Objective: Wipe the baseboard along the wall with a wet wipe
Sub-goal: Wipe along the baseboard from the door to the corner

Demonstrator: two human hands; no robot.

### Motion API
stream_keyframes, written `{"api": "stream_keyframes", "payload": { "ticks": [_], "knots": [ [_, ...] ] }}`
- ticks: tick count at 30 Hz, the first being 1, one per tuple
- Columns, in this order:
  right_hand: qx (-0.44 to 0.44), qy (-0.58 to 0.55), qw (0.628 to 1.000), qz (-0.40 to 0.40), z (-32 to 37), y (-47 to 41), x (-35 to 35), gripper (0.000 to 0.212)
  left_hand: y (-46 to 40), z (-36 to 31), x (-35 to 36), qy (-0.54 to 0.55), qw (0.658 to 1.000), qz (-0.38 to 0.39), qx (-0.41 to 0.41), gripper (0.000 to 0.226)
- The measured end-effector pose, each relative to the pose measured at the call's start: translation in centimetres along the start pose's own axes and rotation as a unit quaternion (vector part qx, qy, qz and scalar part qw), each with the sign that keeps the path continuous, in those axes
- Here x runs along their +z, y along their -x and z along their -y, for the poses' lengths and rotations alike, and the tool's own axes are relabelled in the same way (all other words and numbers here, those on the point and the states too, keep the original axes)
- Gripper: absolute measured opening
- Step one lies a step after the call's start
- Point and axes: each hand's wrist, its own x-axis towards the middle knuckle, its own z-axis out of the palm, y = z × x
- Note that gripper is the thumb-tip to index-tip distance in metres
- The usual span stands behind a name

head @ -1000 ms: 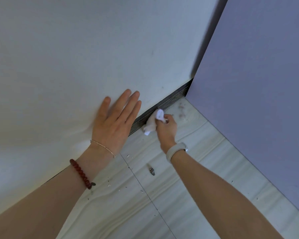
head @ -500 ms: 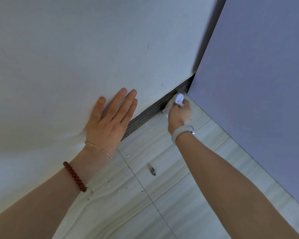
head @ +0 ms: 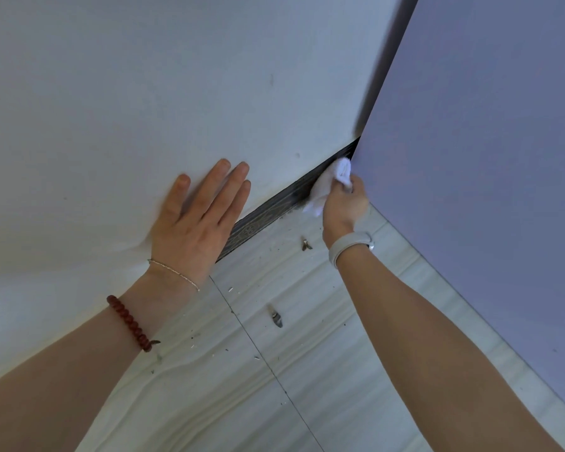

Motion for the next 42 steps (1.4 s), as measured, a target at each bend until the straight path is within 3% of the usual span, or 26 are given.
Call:
{"api": "stream_keyframes", "payload": {
  "ticks": [2, 3, 5, 6, 7, 8, 10, 12, 14, 16, 18, 20, 22, 24, 25, 27, 29, 30, 32, 33, 34, 36, 38, 39, 41, 42],
  "knots": [
    [0.072, 0.028, 0.993, 0.092, -1.2, 1.3, -0.2, 0.011, -0.2, 0.0, 0.0, 0.0, 1.0, 0.0, 0.002, 0.04],
    [0.111, 0.021, 0.976, 0.185, -1.5, 2.4, -0.6, 0.01, -0.3, -0.1, 0.0, 0.003, 1.0, -0.002, 0.002, 0.04],
    [0.149, 0.046, 0.91, 0.385, -2.0, 5.1, -1.8, 0.015, -0.5, 0.0, -0.2, 0.016, 1.0, -0.008, 0.0, 0.038],
    [0.138, 0.092, 0.882, 0.441, -2.2, 6.3, -2.7, 0.023, -0.6, 0.0, -0.3, 0.022, 1.0, -0.009, 0.0, 0.038],
    [0.116, 0.118, 0.886, 0.432, -2.5, 6.7, -3.2, 0.024, -0.7, 0.2, -0.5, 0.031, 1.0, -0.007, 0.002, 0.038],
    [0.092, 0.107, 0.92, 0.367, -2.7, 6.6, -3.5, 0.019, -0.7, 0.3, -0.7, 0.041, 0.999, -0.005, 0.003, 0.039],
    [0.064, 0.024, 0.986, 0.151, -2.5, 5.2, -3.7, 0.012, -0.5, 0.6, -1.0, 0.06, 0.998, 0.001, 0.01, 0.039],
    [0.018, -0.047, 0.999, 0.009, -2.6, 4.1, -2.9, 0.014, 0.2, 1.0, -1.4, 0.07, 0.997, 0.012, 0.021, 0.039],
    [-0.008, -0.027, 0.999, 0.029, -2.9, 5.9, -1.1, 0.019, 1.4, 1.7, -2.0, 0.084, 0.996, 0.028, 0.033, 0.04],
    [0.003, 0.001, 0.979, 0.203, -4.1, 10.3, 0.7, 0.021, 3.1, 2.8, -2.8, 0.092, 0.994, 0.046, 0.04, 0.041],
    [0.023, 0.052, 0.921, 0.384, -5.8, 14.8, 1.3, 0.024, 5.5, 4.3, -3.6, 0.083, 0.993, 0.065, 0.051, 0.04],
    [0.017, 0.105, 0.89, 0.443, -7.1, 17.1, 0.9, 0.024, 8.1, 5.9, -4.4, 0.061, 0.992, 0.088, 0.062, 0.041],
    [0.03, 0.068, 0.929, 0.364, -7.0, 16.5, 0.2, 0.015, 10.6, 7.4, -5.2, 0.044, 0.992, 0.104, 0.061, 0.043],
    [0.028, 0.005, 0.984, 0.173, -5.9, 14.4, 0.0, 0.01, 12.6, 8.4, -5.9, 0.035, 0.991, 0.113, 0.059, 0.044],
    [0.015, -0.021, 0.995, 0.096, -5.1, 13.6, 0.1, 0.01, 13.5, 8.8, -6.1, 0.029, 0.991, 0.116, 0.057, 0.044],
    [-0.013, -0.017, 0.997, 0.074, -4.2, 14.2, 1.6, 0.013, 14.8, 9.4, -6.6, 0.025, 0.992, 0.117, 0.046, 0.044],
    [-0.014, 0.04, 0.977, 0.211, -4.9, 18.3, 3.2, 0.014, 16.1, 9.9, -7.2, 0.031, 0.992, 0.122, 0.028, 0.044],
    [0.01, 0.07, 0.948, 0.309, -6.0, 20.7, 3.7, 0.014, 16.8, 10.3, -7.6, 0.03, 0.991, 0.125, 0.022, 0.044],
    [0.062, 0.146, 0.858, 0.489, -8.4, 25.1, 3.8, 0.023, 18.0, 11.0, -8.2, 0.032, 0.99, 0.132, 0.02, 0.044],
    [0.07, 0.17, 0.823, 0.537, -9.3, 26.5, 3.6, 0.024, 18.6, 11.4, -8.5, 0.032, 0.99, 0.137, 0.023, 0.045],
    [0.076, 0.166, 0.82, 0.542, -9.6, 27.1, 3.4, 0.022, 19.2, 11.7, -8.7, 0.032, 0.99, 0.139, 0.021, 0.044],
    [0.089, 0.099, 0.885, 0.446, -9.0, 26.2, 2.7, 0.017, 20.2, 12.2, -9.1, 0.033, 0.99, 0.139, 0.011, 0.044],
    [0.096, 0.004, 0.965, 0.243, -7.7, 23.8, 2.5, 0.009, 21.2, 12.4, -9.4, 0.03, 0.988, 0.148, 0.004, 0.046],
    [0.089, -0.033, 0.984, 0.154, -7.3, 22.4, 2.6, 0.008, 21.6, 12.5, -9.5, 0.026, 0.988, 0.15, 0.002, 0.046],
    [0.05, -0.017, 0.994, 0.097, -6.6, 21.9, 3.5, 0.007, 21.9, 12.7, -9.7, 0.017, 0.989, 0.145, 0.0, 0.046],
    [0.03, 0.019, 0.99, 0.135, -6.2, 23.0, 4.1, 0.005, 22.0, 12.8, -9.8, 0.018, 0.99, 0.143, -0.001, 0.046]
  ]
}}
